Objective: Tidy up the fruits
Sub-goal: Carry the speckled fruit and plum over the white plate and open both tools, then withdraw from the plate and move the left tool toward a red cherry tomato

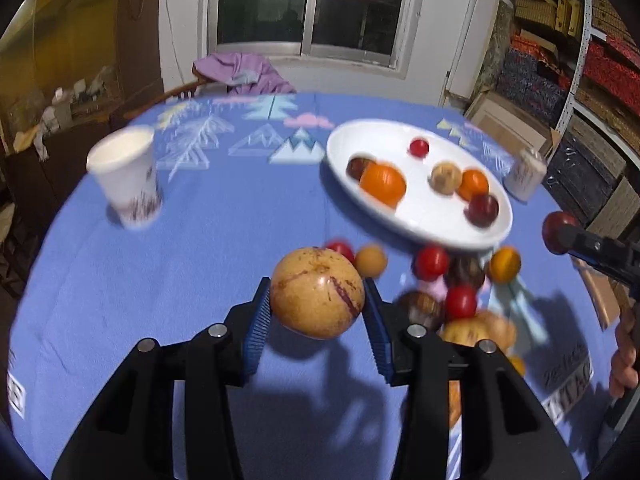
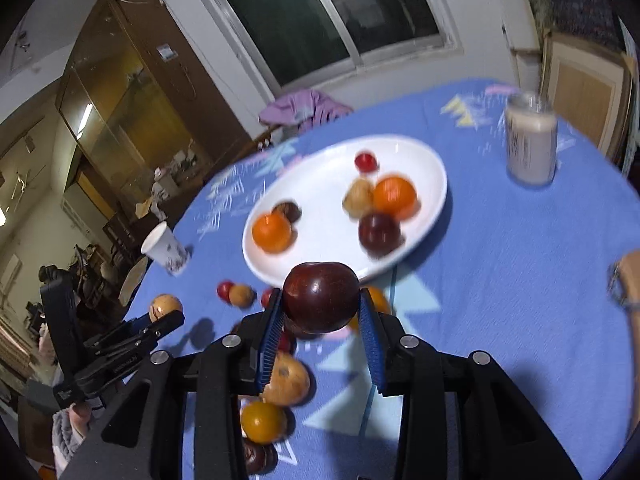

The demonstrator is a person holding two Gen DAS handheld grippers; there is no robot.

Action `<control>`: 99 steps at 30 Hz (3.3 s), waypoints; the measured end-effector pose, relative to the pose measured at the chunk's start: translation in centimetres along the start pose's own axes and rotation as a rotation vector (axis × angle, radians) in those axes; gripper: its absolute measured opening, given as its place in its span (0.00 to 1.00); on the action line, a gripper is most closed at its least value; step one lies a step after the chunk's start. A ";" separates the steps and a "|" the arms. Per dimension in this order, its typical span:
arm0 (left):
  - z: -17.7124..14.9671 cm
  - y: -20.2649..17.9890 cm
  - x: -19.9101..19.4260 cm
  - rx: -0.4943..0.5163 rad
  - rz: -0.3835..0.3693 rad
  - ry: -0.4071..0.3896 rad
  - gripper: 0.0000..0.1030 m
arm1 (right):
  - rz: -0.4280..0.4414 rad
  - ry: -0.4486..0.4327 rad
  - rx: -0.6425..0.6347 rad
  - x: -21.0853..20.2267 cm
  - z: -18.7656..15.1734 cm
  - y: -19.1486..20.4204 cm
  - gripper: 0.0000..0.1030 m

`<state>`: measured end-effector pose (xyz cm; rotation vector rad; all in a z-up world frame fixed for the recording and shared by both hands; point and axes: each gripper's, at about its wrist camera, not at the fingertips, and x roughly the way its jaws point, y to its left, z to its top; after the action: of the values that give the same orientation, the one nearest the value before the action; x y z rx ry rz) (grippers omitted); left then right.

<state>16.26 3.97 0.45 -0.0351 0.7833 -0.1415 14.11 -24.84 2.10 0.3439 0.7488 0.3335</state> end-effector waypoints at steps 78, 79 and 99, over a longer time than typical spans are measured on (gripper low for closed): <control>1.6 3.1 8.3 -0.186 0.059 0.129 0.91 | 0.008 0.032 0.268 -0.5 -1.5 -6.3 0.84; 1.5 3.5 7.7 -0.188 0.089 0.126 0.91 | 0.009 0.031 0.271 -0.6 -1.5 -6.3 0.84; -1.8 4.9 4.3 -0.235 -0.015 0.167 0.69 | 0.031 0.029 0.272 -0.8 -1.4 -6.4 0.84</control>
<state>18.54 8.22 -4.24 -0.2547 0.9637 -0.0660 13.66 -30.60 -1.03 0.6085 0.8199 0.2658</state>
